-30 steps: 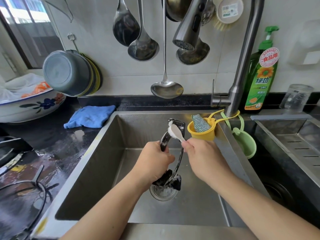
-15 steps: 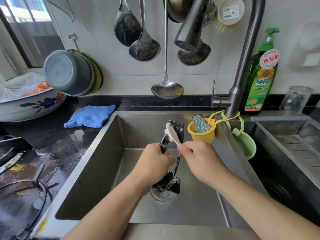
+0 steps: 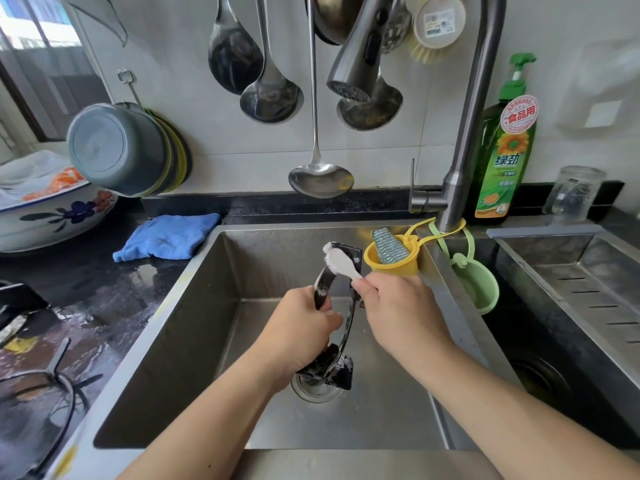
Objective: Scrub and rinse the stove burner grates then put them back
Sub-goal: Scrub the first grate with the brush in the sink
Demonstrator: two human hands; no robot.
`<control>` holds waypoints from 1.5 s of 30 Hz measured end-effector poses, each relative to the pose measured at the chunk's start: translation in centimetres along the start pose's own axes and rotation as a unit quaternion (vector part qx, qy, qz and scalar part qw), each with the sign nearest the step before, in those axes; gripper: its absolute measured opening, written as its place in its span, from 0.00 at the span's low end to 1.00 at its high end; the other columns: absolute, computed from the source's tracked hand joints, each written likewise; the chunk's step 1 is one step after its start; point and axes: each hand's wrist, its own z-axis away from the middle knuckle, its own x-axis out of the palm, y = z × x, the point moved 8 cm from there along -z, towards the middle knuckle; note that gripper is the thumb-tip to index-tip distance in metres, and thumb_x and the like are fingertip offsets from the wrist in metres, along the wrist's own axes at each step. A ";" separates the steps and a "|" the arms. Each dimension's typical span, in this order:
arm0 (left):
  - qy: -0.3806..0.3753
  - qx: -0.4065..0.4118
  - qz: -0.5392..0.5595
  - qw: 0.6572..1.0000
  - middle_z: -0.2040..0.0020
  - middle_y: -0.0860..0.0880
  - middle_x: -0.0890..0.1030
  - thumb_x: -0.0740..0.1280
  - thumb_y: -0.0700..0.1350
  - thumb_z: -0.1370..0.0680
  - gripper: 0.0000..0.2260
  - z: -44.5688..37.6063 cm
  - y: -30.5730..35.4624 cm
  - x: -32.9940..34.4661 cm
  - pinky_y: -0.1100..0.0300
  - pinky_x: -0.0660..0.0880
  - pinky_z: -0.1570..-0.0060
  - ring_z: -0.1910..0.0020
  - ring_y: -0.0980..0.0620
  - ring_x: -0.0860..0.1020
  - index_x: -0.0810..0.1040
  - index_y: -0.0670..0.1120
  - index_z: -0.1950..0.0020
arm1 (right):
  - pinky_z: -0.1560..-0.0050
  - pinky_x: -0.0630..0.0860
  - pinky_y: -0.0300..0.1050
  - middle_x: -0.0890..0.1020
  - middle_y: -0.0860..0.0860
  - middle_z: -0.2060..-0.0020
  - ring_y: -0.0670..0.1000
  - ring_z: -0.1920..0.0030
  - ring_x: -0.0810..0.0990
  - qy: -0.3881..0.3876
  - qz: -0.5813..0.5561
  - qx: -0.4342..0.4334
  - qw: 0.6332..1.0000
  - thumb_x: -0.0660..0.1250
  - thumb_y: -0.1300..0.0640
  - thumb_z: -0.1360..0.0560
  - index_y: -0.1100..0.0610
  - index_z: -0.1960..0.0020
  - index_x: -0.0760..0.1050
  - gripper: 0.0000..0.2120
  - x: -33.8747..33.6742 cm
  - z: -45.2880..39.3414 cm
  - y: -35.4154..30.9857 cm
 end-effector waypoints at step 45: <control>0.086 0.015 -0.126 0.988 0.70 0.49 0.72 0.56 0.51 0.18 0.16 -0.6 0.4 -1.9 0.51 0.69 0.63 0.66 0.43 0.71 0.71 0.43 0.59 | 0.67 0.66 0.48 0.73 0.51 0.65 0.56 0.64 0.72 -0.112 0.112 0.068 0.985 0.59 0.45 0.17 0.53 0.60 0.73 0.17 1.2 0.5 1.2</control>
